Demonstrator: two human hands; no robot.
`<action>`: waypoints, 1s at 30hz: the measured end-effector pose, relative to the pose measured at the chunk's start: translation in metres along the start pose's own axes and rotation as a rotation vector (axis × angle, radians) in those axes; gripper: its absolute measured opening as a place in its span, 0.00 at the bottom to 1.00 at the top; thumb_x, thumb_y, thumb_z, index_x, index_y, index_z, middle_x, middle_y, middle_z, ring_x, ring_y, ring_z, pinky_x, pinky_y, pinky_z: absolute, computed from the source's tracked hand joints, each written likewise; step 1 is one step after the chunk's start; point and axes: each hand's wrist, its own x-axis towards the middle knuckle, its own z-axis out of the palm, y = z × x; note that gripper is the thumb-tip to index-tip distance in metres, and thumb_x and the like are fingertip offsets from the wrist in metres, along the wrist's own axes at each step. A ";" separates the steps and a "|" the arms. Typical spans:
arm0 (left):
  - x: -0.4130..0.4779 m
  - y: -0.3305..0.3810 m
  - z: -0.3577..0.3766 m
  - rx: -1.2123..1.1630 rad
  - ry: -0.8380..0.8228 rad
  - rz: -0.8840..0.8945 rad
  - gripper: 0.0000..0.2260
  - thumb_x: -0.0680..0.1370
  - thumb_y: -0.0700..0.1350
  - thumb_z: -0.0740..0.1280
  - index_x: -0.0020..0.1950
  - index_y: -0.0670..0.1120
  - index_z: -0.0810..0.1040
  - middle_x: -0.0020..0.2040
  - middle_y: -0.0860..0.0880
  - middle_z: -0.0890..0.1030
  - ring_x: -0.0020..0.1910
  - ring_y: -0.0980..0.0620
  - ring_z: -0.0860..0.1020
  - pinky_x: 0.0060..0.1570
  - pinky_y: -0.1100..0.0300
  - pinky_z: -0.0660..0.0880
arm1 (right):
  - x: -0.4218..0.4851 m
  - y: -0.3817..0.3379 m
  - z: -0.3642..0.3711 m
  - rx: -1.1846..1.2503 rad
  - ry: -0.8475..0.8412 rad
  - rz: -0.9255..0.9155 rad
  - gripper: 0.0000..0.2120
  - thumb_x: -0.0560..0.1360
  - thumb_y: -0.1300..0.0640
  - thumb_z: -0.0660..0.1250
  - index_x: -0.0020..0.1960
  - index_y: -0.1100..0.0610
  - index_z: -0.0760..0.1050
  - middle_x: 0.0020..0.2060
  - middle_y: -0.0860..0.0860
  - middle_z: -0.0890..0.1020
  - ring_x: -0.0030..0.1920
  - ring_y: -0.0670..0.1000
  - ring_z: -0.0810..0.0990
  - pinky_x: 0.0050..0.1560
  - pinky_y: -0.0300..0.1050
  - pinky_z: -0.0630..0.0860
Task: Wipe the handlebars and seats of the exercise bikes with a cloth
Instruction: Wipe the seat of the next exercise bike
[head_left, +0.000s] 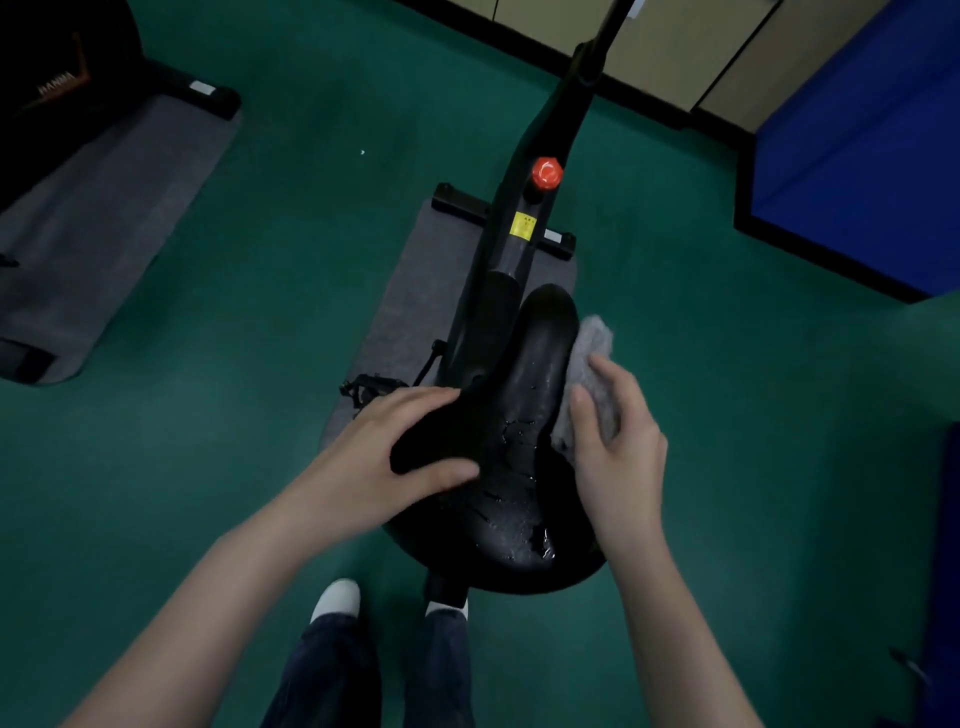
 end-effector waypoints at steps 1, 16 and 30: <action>-0.005 -0.002 0.000 0.032 -0.017 -0.003 0.38 0.63 0.73 0.66 0.70 0.63 0.63 0.69 0.65 0.64 0.71 0.63 0.61 0.72 0.59 0.58 | 0.003 -0.005 0.002 -0.001 0.016 -0.029 0.14 0.79 0.60 0.64 0.64 0.58 0.75 0.55 0.43 0.80 0.54 0.32 0.75 0.53 0.20 0.65; -0.025 -0.011 0.001 0.097 -0.036 0.054 0.57 0.49 0.69 0.75 0.74 0.60 0.55 0.68 0.73 0.53 0.71 0.66 0.54 0.68 0.72 0.50 | -0.013 0.002 -0.005 0.057 -0.059 -0.207 0.12 0.76 0.68 0.66 0.57 0.58 0.79 0.66 0.50 0.75 0.70 0.44 0.70 0.70 0.39 0.66; -0.024 -0.009 0.003 0.082 0.007 0.059 0.55 0.49 0.66 0.76 0.73 0.58 0.60 0.70 0.62 0.61 0.71 0.62 0.58 0.70 0.66 0.54 | -0.044 0.015 -0.020 -0.046 -0.028 -0.171 0.14 0.76 0.66 0.66 0.61 0.60 0.79 0.61 0.54 0.79 0.65 0.43 0.74 0.67 0.33 0.67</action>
